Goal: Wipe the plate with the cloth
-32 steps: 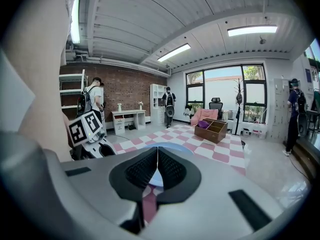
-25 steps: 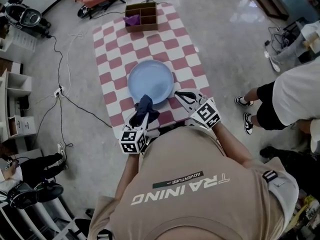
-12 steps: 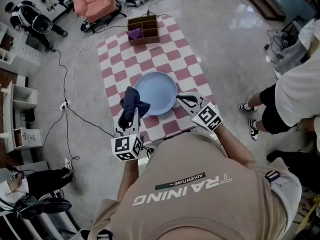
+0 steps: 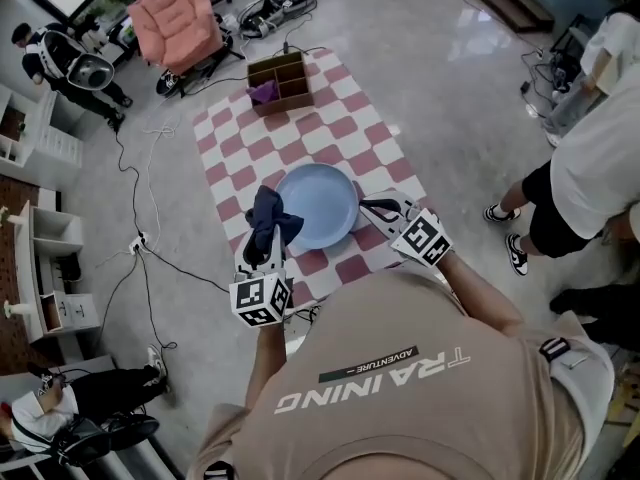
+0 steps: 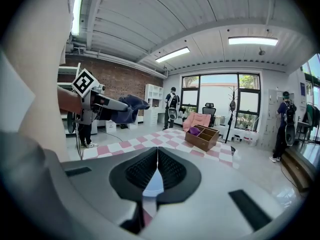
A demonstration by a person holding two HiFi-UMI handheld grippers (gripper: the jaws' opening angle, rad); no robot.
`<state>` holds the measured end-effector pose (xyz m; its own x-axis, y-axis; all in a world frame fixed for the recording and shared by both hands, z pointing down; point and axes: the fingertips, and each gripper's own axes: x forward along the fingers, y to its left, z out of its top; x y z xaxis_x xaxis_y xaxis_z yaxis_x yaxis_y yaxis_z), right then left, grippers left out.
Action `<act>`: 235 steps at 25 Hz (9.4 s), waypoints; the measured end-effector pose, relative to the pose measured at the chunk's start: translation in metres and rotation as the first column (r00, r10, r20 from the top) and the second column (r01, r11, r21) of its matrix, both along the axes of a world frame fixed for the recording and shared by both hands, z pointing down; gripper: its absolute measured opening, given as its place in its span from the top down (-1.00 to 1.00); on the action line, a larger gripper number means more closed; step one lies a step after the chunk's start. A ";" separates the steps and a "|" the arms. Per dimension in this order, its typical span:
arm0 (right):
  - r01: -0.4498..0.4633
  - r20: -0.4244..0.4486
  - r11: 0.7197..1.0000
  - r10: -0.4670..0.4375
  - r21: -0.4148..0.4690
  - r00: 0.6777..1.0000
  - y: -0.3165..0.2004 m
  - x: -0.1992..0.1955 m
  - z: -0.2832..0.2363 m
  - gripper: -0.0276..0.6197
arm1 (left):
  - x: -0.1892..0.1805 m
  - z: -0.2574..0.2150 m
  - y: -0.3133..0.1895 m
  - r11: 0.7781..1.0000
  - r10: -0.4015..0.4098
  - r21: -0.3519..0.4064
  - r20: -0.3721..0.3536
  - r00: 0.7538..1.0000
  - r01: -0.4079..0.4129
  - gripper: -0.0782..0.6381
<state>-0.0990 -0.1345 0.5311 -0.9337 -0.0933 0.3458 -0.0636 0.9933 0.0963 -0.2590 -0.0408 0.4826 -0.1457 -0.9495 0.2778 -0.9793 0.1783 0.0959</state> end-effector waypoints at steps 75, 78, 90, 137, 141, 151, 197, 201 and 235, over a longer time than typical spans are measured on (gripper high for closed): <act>-0.165 -0.030 0.978 0.162 -0.126 0.986 0.000 0.053 0.043 0.86 | -0.003 0.235 -0.080 0.596 0.124 -0.750 -0.267 0.956 -0.287 0.37; -0.134 -0.023 0.982 0.132 -0.134 0.991 0.005 0.048 0.044 0.86 | 0.011 0.234 -0.067 0.573 0.152 -0.754 -0.288 0.945 -0.322 0.37; -0.096 -0.007 0.985 0.096 -0.144 0.995 0.003 0.047 0.046 0.86 | 0.090 0.237 -0.084 0.566 0.241 -0.677 -0.410 0.880 -0.471 0.37; 0.004 -0.058 0.992 -0.011 -0.127 0.998 -0.011 0.047 0.032 0.86 | -0.081 0.198 -0.124 0.633 0.059 -0.762 -0.130 0.990 -0.138 0.37; 0.054 -0.050 0.989 -0.062 -0.141 0.997 0.008 0.034 0.036 0.86 | -0.074 0.203 -0.074 0.641 0.035 -0.752 -0.173 0.984 -0.155 0.37; 0.170 -0.032 0.975 -0.177 -0.142 0.984 0.040 -0.010 0.043 0.86 | -0.005 0.203 -0.004 0.709 0.065 -0.674 -0.228 0.972 -0.206 0.37; -0.157 -0.019 0.981 0.156 -0.113 0.988 -0.049 0.062 0.027 0.86 | 0.052 0.164 -0.203 0.783 0.293 -0.506 -0.211 0.933 -0.360 0.38; -0.088 -0.020 0.991 0.086 -0.105 0.996 -0.043 0.045 0.023 0.86 | 0.043 0.130 -0.178 0.850 0.267 -0.421 -0.175 0.948 -0.317 0.38; 0.163 -0.033 0.979 -0.168 -0.119 0.985 0.059 -0.037 0.036 0.86 | -0.018 0.177 0.109 0.865 -0.226 -0.499 -0.290 0.930 0.055 0.38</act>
<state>-0.1359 -0.0752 0.5669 -0.9170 0.1039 0.3851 0.1039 0.9944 -0.0209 -0.2772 0.0680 0.6594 -0.0864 -0.6638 0.7429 -0.8660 0.4186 0.2733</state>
